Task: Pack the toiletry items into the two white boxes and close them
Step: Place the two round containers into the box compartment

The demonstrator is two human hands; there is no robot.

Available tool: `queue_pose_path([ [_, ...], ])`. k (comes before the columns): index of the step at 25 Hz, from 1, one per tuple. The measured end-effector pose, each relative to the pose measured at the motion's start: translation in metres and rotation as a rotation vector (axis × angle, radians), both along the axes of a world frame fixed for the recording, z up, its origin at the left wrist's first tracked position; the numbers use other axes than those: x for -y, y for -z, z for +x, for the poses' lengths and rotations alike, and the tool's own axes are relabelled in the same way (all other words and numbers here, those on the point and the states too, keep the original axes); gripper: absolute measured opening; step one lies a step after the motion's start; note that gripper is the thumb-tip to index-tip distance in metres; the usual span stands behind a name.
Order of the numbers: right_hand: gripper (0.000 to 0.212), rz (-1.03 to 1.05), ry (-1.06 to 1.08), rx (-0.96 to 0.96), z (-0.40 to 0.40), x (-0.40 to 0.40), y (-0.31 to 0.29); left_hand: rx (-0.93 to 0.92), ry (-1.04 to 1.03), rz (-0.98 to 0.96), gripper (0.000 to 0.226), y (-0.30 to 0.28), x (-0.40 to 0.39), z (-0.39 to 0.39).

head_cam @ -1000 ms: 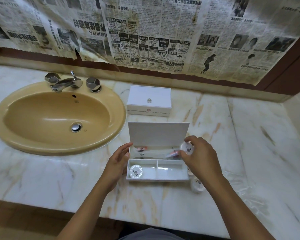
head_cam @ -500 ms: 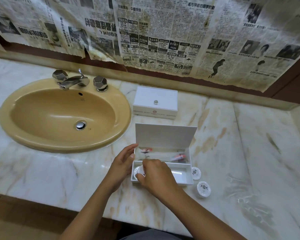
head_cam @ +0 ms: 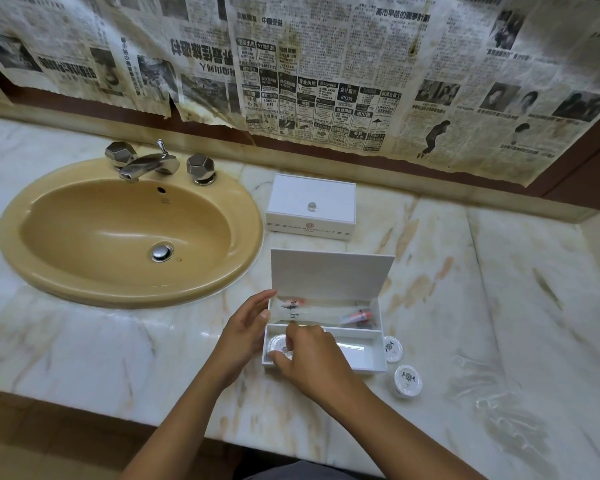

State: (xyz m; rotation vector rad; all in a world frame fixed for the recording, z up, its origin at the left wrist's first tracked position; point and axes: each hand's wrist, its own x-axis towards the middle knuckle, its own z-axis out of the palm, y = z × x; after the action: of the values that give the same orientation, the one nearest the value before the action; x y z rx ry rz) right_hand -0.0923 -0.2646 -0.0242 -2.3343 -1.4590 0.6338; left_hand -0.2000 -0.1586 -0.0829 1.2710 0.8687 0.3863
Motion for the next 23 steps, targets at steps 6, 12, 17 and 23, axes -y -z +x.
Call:
queue_pose_path([
  [6,0.028,0.058,0.022,-0.057,0.003,0.001,-0.005,-0.002,0.010,0.014,0.036,-0.002,0.000,0.000],
  [12,0.019,0.239,0.215,-0.063,0.047,0.027,-0.021,-0.016,-0.023,-0.018,0.031,-0.001,0.002,0.002],
  [17,0.017,0.275,0.440,0.003,0.102,0.060,-0.013,-0.051,-0.020,-0.010,0.034,0.000,0.002,0.002],
  [23,0.037,-0.077,0.467,0.027,0.129,0.083,0.023,-0.067,-0.030,0.001,0.033,-0.008,0.005,0.004],
])
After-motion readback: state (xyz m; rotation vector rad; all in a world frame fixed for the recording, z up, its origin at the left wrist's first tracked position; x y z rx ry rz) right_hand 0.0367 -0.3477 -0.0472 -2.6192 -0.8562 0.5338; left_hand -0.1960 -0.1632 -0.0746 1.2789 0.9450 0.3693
